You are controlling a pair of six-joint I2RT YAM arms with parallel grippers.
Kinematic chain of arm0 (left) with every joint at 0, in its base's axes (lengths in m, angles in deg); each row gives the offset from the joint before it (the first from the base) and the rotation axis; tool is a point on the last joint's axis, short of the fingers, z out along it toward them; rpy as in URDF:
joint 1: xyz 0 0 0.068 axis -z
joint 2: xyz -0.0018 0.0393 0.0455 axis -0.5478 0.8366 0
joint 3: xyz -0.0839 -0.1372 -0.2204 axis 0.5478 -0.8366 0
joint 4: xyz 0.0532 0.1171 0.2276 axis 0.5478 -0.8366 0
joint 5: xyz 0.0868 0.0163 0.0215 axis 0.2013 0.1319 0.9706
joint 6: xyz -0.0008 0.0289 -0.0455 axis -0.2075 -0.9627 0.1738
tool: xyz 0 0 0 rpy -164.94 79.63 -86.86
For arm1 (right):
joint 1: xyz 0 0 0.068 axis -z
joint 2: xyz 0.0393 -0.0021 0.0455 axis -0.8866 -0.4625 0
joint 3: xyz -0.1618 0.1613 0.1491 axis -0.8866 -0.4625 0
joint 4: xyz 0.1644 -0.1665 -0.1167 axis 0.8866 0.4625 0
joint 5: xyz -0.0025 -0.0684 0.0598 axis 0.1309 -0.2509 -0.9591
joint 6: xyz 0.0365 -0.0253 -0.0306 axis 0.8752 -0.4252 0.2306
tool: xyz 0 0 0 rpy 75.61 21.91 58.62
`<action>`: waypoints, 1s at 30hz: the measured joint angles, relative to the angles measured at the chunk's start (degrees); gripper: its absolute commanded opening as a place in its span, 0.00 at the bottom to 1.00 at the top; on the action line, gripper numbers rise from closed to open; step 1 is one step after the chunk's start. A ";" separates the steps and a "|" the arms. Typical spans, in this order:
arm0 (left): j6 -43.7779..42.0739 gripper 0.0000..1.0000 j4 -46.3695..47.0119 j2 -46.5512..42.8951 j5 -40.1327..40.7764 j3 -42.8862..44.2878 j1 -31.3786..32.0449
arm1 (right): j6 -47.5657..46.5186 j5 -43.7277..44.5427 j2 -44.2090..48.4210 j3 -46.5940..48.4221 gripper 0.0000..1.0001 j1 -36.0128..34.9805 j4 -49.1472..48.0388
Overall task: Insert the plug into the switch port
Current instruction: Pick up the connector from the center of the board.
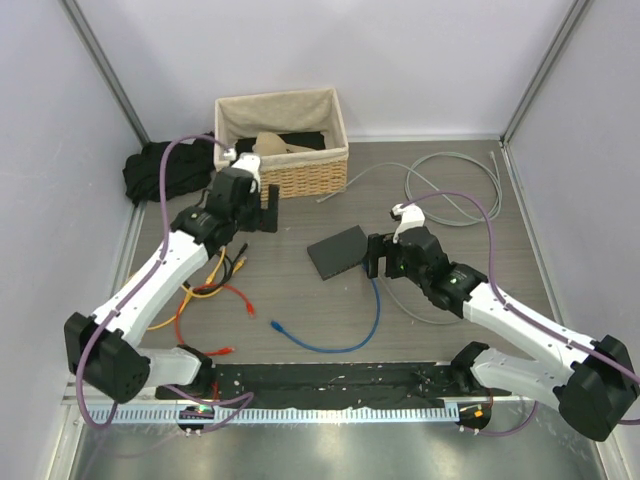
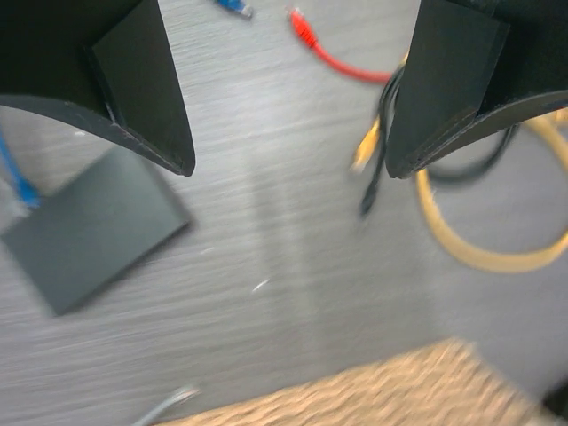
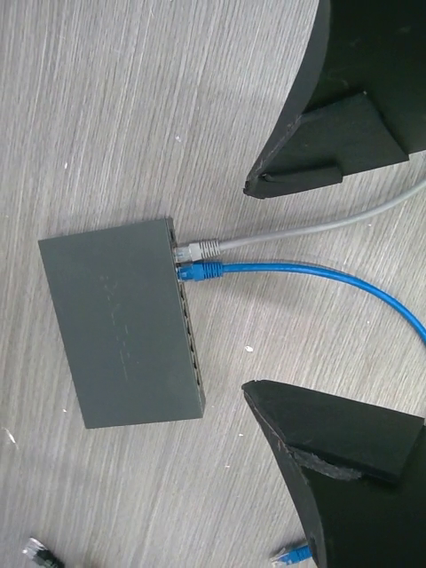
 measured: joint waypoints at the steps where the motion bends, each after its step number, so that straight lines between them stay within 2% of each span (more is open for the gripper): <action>1: 1.18 0.92 -0.33 -1.92 1.29 -2.47 -1.05 | 0.11 0.26 0.22 0.00 0.93 0.00 0.04; 7: 9.01 0.85 -2.80 -6.01 5.22 -13.14 -5.60 | 1.25 2.60 0.48 0.00 0.93 0.00 1.90; 15: 20.41 0.82 -4.72 -7.50 10.54 -15.58 -10.21 | 0.24 1.01 0.48 1.07 0.92 0.11 3.67; 17: 23.80 0.79 -5.11 -8.33 12.22 -16.96 -10.56 | -0.09 -0.70 0.52 1.40 0.91 0.11 4.68; 23: 34.75 0.77 -7.45 -8.17 16.79 -20.15 -12.55 | -0.15 -5.55 5.31 0.46 0.91 0.11 6.38; 26: 35.85 0.75 -8.94 -6.80 20.13 -19.80 -14.29 | -0.15 -6.16 8.63 -0.83 0.91 0.11 6.40; 30: 35.08 0.75 -9.70 -4.09 21.57 -17.66 -17.20 | -0.09 -6.49 8.72 -2.08 0.90 0.11 6.54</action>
